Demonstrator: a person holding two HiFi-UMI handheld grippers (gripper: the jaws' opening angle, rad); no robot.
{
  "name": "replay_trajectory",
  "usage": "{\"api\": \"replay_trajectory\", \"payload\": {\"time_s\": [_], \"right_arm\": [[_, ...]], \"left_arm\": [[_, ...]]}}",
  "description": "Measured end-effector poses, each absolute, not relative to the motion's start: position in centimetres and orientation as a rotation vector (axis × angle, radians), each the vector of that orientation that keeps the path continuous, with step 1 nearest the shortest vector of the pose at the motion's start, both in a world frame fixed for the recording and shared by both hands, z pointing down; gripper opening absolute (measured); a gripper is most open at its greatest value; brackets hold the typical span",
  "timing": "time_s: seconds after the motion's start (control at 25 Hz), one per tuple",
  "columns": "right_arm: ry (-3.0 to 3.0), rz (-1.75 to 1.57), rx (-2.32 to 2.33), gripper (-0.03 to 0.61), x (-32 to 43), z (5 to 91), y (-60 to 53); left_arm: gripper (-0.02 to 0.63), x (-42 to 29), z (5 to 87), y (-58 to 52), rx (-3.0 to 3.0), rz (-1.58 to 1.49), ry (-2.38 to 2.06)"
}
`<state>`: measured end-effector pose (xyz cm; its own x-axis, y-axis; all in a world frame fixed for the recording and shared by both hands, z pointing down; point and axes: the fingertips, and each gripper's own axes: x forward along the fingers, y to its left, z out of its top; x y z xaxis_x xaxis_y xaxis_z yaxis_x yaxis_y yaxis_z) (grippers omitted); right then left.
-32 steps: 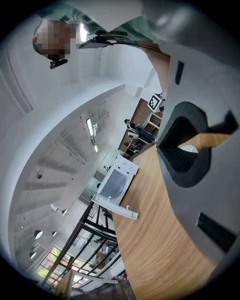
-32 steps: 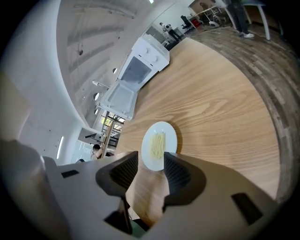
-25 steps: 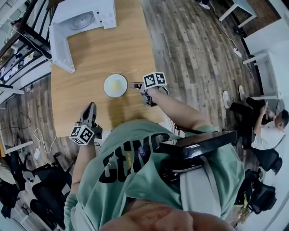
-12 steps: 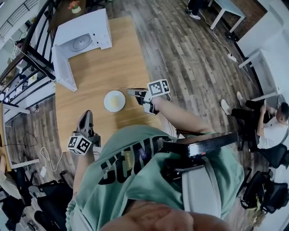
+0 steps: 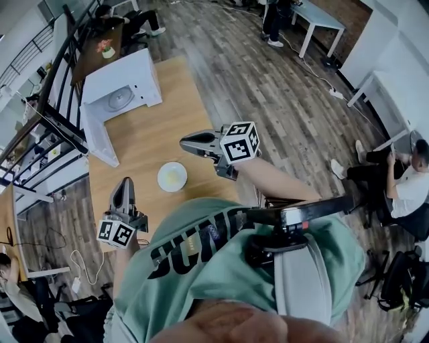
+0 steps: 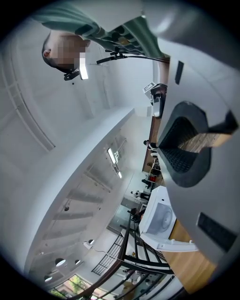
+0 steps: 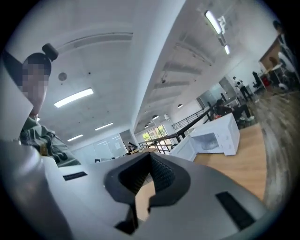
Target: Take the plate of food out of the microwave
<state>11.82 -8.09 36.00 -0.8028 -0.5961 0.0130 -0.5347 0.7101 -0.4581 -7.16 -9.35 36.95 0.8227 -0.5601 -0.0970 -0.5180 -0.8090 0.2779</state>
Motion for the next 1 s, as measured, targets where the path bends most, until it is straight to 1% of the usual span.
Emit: {"api": "replay_trajectory", "payload": {"time_s": [0.16, 0.44, 1.0], "right_arm": [[2.848, -0.541, -0.968, 0.006, 11.5, 35.3, -6.8], [2.863, -0.647, -0.998, 0.006, 11.3, 39.0, -6.1], [2.904, -0.614, -0.950, 0.006, 9.6, 38.7, -6.7]], "left_arm": [[-0.005, -6.8, 35.8, -8.6, 2.777, -0.268, -0.803], [-0.006, -5.9, 37.3, -7.7, 2.745, -0.220, -0.788], [-0.005, -7.0, 38.2, -8.1, 2.696, -0.250, -0.809]]}}
